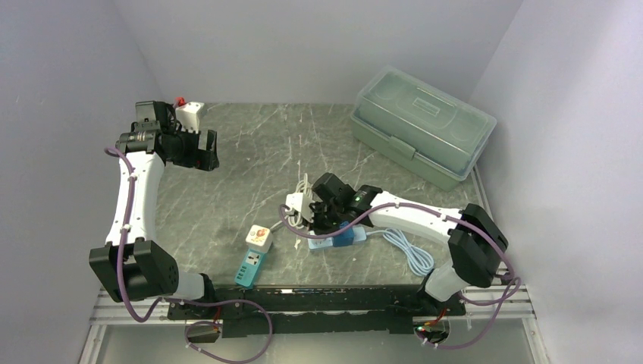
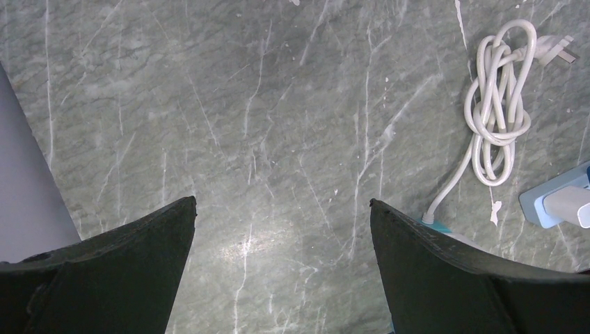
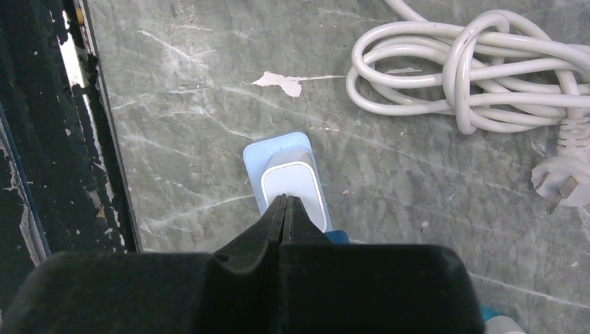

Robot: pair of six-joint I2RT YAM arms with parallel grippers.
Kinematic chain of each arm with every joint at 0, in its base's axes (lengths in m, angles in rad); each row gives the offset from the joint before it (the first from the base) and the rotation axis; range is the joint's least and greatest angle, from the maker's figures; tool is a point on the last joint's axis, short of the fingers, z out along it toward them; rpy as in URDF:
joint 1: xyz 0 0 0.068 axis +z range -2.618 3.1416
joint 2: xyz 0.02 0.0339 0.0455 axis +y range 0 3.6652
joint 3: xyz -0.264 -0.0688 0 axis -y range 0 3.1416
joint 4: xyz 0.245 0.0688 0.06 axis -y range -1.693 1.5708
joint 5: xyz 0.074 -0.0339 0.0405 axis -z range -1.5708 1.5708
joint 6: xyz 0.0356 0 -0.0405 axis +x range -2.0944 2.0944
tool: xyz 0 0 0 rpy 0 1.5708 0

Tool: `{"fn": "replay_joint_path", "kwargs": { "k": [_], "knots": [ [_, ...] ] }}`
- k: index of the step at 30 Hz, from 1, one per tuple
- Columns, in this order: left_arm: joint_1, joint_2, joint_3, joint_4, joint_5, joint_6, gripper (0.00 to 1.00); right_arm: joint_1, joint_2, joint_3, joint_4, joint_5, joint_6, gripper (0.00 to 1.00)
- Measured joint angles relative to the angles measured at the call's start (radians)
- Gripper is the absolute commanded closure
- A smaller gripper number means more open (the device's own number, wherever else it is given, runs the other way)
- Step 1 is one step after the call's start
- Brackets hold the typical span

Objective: Insert the plug
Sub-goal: Insert the plug into the socket, then pick up the plug from the center of the board.

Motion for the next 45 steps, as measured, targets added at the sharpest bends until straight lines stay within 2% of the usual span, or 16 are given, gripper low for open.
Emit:
{"fn": "replay_joint_path", "kwargs": {
  "k": [28, 29, 31, 32, 35, 37, 38, 45],
  "knots": [
    [0.005, 0.025, 0.065, 0.009, 0.0, 0.02, 0.0, -0.02, 0.02, -0.006, 0.034, -0.044, 0.092, 1.0],
    [0.005, 0.025, 0.065, 0.009, 0.0, 0.023, 0.0, -0.02, 0.018, -0.006, 0.035, -0.04, 0.1, 0.96],
    [0.005, 0.025, 0.066, 0.007, 0.0, 0.025, 0.0, -0.024, 0.013, -0.006, 0.034, -0.023, 0.118, 0.78],
    [0.005, 0.025, 0.068, 0.006, 0.0, 0.026, 0.0, -0.024, 0.008, -0.006, 0.033, -0.012, 0.13, 0.63],
    [0.006, 0.025, 0.074, 0.003, 0.0, 0.026, 0.0, -0.029, -0.011, -0.006, 0.01, 0.043, 0.152, 0.39],
    [0.007, 0.025, 0.08, -0.002, 0.0, 0.026, 0.0, -0.041, -0.018, -0.005, -0.002, 0.075, 0.166, 0.03],
    [0.008, 0.024, 0.083, -0.003, 0.0, 0.026, 0.0, -0.048, -0.021, -0.001, -0.007, 0.093, 0.171, 0.01],
    [0.009, 0.009, 0.085, -0.017, 0.001, 0.026, 0.0, -0.079, -0.036, 0.127, 0.019, 0.195, 0.215, 0.0]
  ]
}}
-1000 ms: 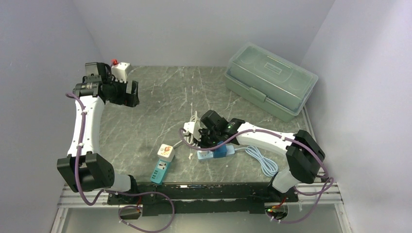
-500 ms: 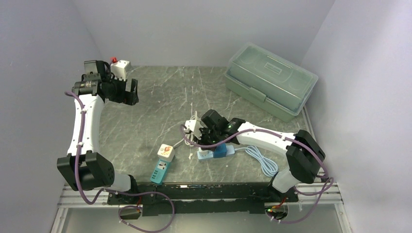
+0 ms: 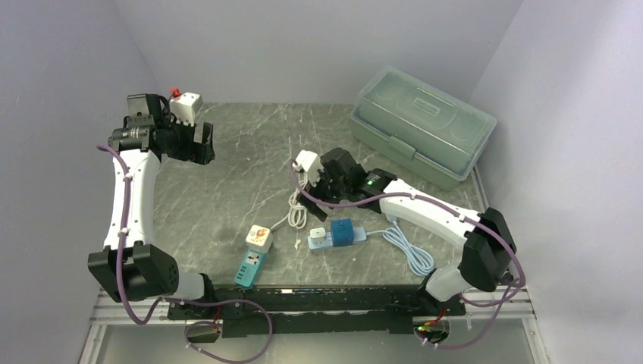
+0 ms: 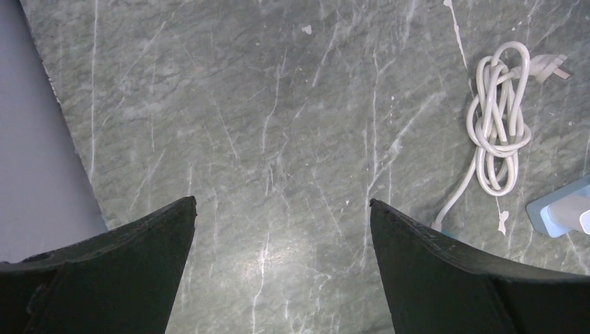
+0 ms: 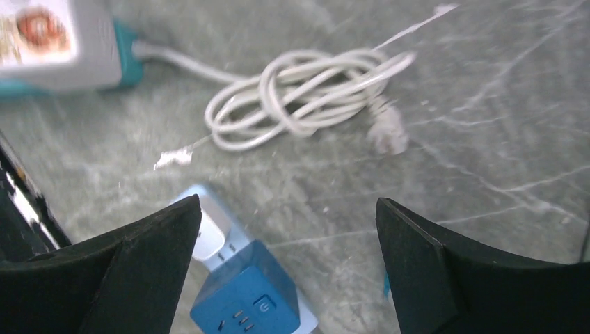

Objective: Insert the plug
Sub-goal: Pick up the plug from the center of the board.

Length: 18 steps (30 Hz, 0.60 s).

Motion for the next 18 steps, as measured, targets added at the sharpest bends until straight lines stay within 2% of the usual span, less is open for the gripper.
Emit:
{"fn": "replay_joint_path", "kwargs": {
  "k": [4, 8, 11, 15, 18],
  "knots": [
    [0.0, -0.03, 0.0, -0.003, 0.0, 0.0, 0.0, -0.058, -0.027, 0.047, 0.053, 0.037, 0.135, 0.0],
    [0.0, -0.048, 0.0, -0.003, 0.007, 0.0, 0.0, -0.252, -0.026, 0.089, 0.055, 0.067, 0.364, 0.0],
    [0.0, -0.048, 0.0, -0.003, 0.021, 0.0, 0.0, -0.348, -0.052, 0.027, 0.057, 0.173, 0.509, 0.0],
    [0.0, -0.048, 0.0, -0.003, 0.04, 0.0, 0.0, -0.342, -0.119, -0.143, 0.04, 0.264, 0.681, 0.0],
    [0.0, -0.048, -0.001, -0.006, 0.054, 0.0, 0.0, -0.328, -0.115, -0.206, 0.028, 0.287, 0.771, 0.0]
  ]
}}
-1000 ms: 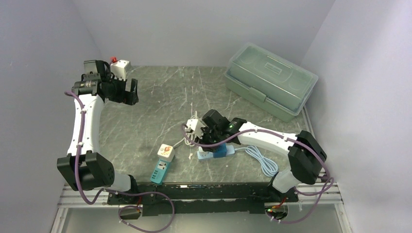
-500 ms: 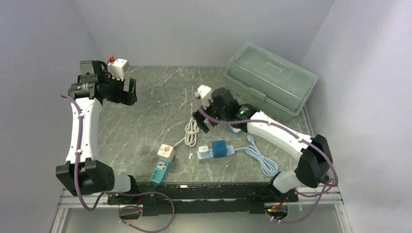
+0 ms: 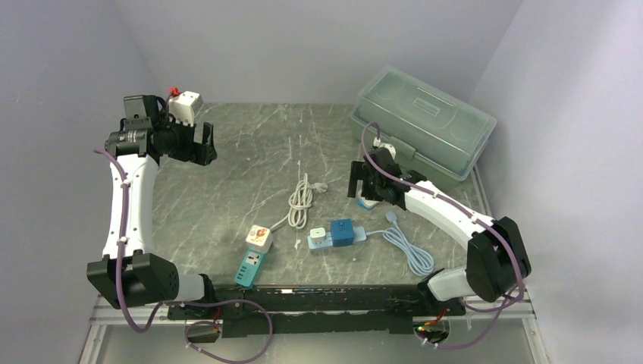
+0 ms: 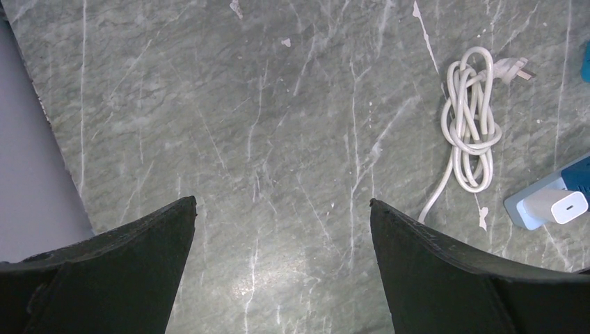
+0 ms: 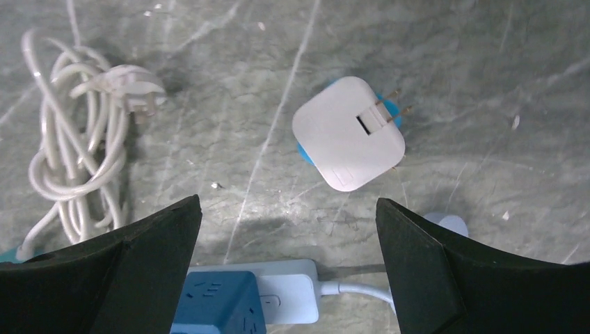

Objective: Insert the plug
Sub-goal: Pick up the plug from the center of the board.

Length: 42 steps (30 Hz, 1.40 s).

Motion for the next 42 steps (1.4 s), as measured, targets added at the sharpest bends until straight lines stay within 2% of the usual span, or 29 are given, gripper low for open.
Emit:
{"fn": "replay_joint_path", "kwargs": {
  "k": [7, 14, 18, 24, 33, 37, 38, 40, 42],
  "knots": [
    [0.0, 0.0, 0.0, -0.007, 0.016, 0.0, 0.0, 0.001, 0.075, -0.019, 0.01, 0.048, 0.139, 0.0],
    [0.0, 0.0, 0.0, -0.008, 0.024, 0.004, 0.0, 0.001, 0.171, -0.019, 0.039, 0.083, 0.211, 0.03],
    [0.0, 0.0, 0.0, -0.008, 0.024, 0.01, 0.0, 0.001, 0.231, -0.019, 0.04, 0.109, 0.231, 0.05],
    [0.0, 0.0, 0.0, -0.008, 0.025, 0.011, 0.0, 0.001, 0.282, -0.017, 0.04, 0.137, 0.243, 0.14],
    [0.0, 0.0, 0.0, -0.008, 0.026, 0.01, 0.0, 0.001, 0.278, 0.011, 0.04, 0.179, 0.228, 0.11],
    [0.0, 0.0, 0.0, -0.008, 0.026, 0.01, 0.0, 0.001, 0.275, 0.011, 0.04, 0.187, 0.218, 0.19],
    [0.0, 0.0, 0.0, -0.008, 0.026, 0.01, 0.0, 0.001, 0.275, 0.011, 0.04, 0.188, 0.216, 0.23],
    [0.0, 0.0, 0.0, -0.008, 0.027, 0.01, 0.0, 0.001, 0.275, 0.011, 0.04, 0.192, 0.212, 0.42],
    [0.0, 0.0, 0.0, -0.008, 0.026, 0.01, 0.0, 0.001, 0.275, 0.011, 0.045, 0.196, 0.204, 0.45]
  ]
}}
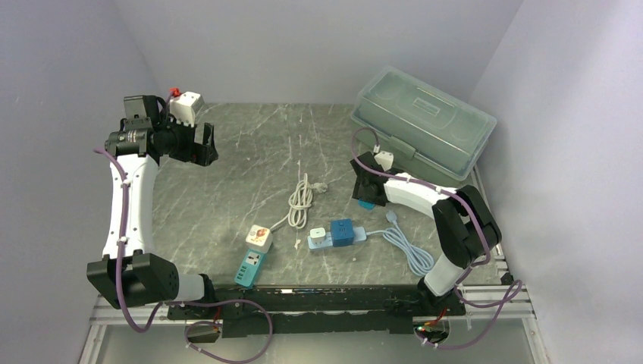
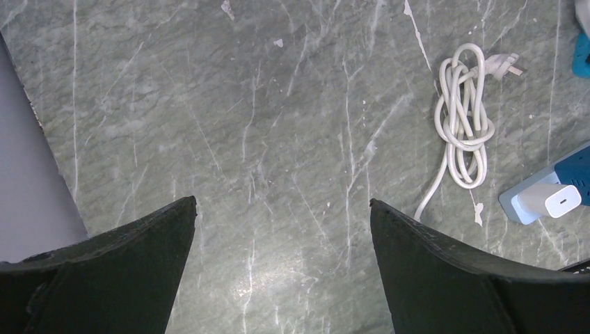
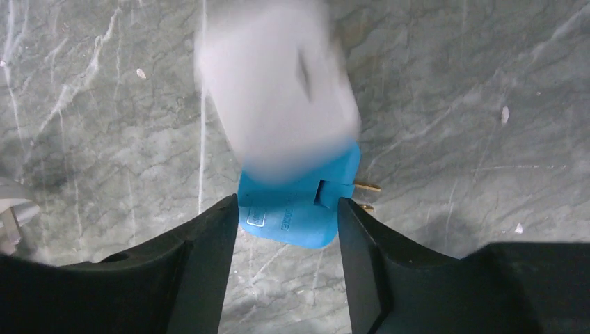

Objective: Insert the plug
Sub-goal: Pick up the plug from the center of the board.

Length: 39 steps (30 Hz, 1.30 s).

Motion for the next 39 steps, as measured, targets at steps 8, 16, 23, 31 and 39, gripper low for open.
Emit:
{"fn": "replay_joint_path", "kwargs": {
  "k": [8, 16, 23, 31, 39],
  "knots": [
    [0.0, 0.0, 0.0, -0.005, 0.001, 0.0, 0.0, 0.0, -0.001, 0.01, 0.01, 0.006, -0.02, 0.48],
    [0.0, 0.0, 0.0, -0.019, 0.006, 0.0, 0.0, -0.002, -0.069, 0.055, -0.01, 0.051, -0.12, 0.2],
    [0.0, 0.0, 0.0, -0.022, 0.007, 0.0, 0.0, -0.012, -0.044, 0.243, 0.039, 0.045, -0.28, 0.03],
    [0.0, 0.0, 0.0, -0.022, 0.008, 0.0, 0.0, -0.034, 0.2, 0.384, 0.175, -0.084, -0.449, 0.0],
    [0.0, 0.007, 0.0, -0.023, 0.007, 0.012, 0.0, -0.071, 0.34, 0.428, 0.174, -0.156, -0.468, 0.0]
  ]
}}
